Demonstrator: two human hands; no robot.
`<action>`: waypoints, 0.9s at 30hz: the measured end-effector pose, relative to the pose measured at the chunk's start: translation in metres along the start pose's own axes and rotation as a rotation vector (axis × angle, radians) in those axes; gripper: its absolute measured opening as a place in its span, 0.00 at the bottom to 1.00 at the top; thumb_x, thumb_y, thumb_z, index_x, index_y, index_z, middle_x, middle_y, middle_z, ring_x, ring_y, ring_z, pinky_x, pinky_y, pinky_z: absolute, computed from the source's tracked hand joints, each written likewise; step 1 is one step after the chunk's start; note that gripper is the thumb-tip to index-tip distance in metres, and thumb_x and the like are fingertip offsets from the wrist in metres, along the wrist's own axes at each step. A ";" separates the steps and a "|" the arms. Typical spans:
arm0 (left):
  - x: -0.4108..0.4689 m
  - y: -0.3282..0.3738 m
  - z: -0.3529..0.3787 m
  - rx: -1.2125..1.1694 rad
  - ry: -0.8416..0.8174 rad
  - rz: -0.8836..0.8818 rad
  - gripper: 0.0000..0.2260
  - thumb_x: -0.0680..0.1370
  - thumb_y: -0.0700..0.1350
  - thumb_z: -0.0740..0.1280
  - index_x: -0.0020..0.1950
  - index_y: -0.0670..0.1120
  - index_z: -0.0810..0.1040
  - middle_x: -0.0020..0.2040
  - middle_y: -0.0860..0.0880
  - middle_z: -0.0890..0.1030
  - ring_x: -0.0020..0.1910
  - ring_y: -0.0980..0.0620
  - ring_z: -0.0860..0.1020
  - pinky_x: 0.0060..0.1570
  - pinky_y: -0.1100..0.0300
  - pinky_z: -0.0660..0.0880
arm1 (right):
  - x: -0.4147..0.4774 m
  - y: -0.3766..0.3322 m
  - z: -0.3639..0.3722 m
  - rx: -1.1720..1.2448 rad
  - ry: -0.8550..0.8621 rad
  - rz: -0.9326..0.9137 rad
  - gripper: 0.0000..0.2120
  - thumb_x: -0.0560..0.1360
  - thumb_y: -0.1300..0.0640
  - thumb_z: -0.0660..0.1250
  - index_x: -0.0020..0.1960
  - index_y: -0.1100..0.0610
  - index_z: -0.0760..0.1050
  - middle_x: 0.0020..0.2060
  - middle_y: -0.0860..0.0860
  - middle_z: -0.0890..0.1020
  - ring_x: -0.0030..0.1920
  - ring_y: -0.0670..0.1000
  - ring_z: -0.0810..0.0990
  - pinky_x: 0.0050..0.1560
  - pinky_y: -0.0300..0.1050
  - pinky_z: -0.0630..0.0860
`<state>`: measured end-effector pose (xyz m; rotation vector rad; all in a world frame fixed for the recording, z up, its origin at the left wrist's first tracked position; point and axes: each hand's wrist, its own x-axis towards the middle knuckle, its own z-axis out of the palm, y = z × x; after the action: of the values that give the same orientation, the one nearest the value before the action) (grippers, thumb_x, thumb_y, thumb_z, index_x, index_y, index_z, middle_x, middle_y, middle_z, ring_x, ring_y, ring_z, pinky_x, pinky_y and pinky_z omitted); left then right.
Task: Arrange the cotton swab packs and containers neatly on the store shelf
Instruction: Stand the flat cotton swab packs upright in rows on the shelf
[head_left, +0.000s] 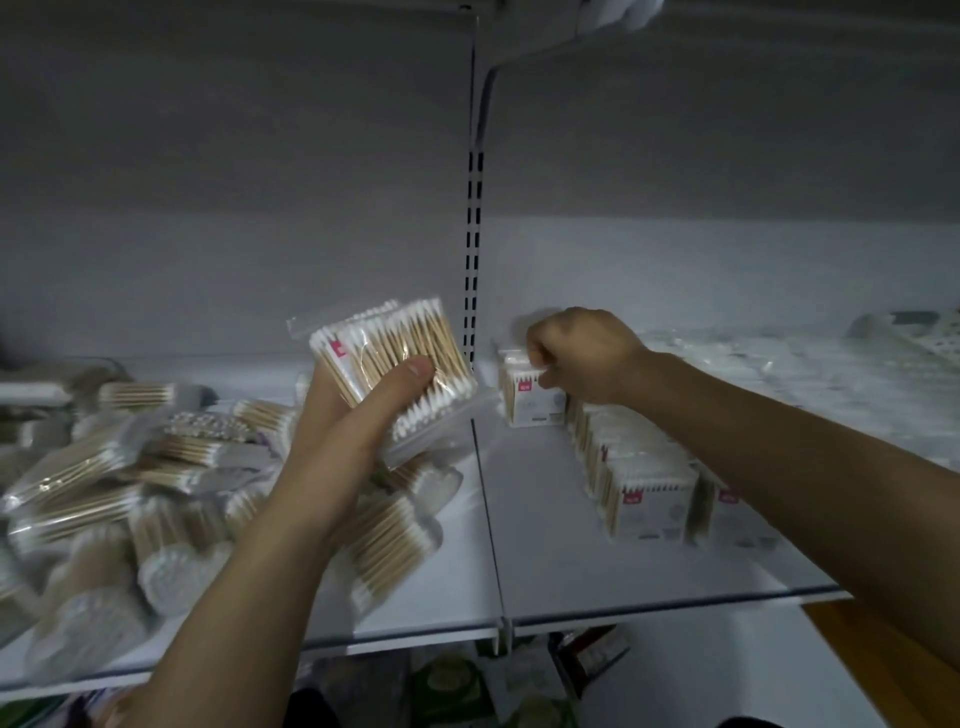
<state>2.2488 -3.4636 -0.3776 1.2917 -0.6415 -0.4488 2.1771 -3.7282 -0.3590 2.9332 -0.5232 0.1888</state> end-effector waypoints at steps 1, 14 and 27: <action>0.000 -0.001 0.001 0.004 0.000 -0.004 0.23 0.70 0.56 0.76 0.63 0.55 0.77 0.57 0.48 0.86 0.55 0.44 0.85 0.60 0.37 0.79 | 0.001 0.001 0.002 0.002 0.002 0.007 0.11 0.75 0.54 0.74 0.45 0.49 0.71 0.43 0.45 0.75 0.46 0.50 0.72 0.47 0.43 0.66; 0.026 -0.008 0.001 0.051 -0.055 -0.038 0.16 0.70 0.58 0.74 0.58 0.61 0.82 0.56 0.52 0.87 0.56 0.48 0.85 0.64 0.40 0.76 | 0.005 0.009 0.005 0.102 0.017 0.012 0.12 0.75 0.50 0.73 0.56 0.51 0.76 0.51 0.48 0.79 0.51 0.50 0.77 0.50 0.45 0.72; 0.009 0.005 0.018 0.080 -0.064 0.065 0.21 0.76 0.72 0.59 0.59 0.62 0.79 0.53 0.59 0.86 0.55 0.55 0.85 0.52 0.46 0.83 | -0.056 -0.068 -0.061 1.297 0.027 -0.038 0.27 0.70 0.60 0.79 0.65 0.53 0.73 0.47 0.54 0.86 0.43 0.53 0.85 0.50 0.54 0.82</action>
<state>2.2430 -3.4813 -0.3682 1.3319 -0.7592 -0.4157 2.1430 -3.6357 -0.3163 4.1467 -0.4135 0.8335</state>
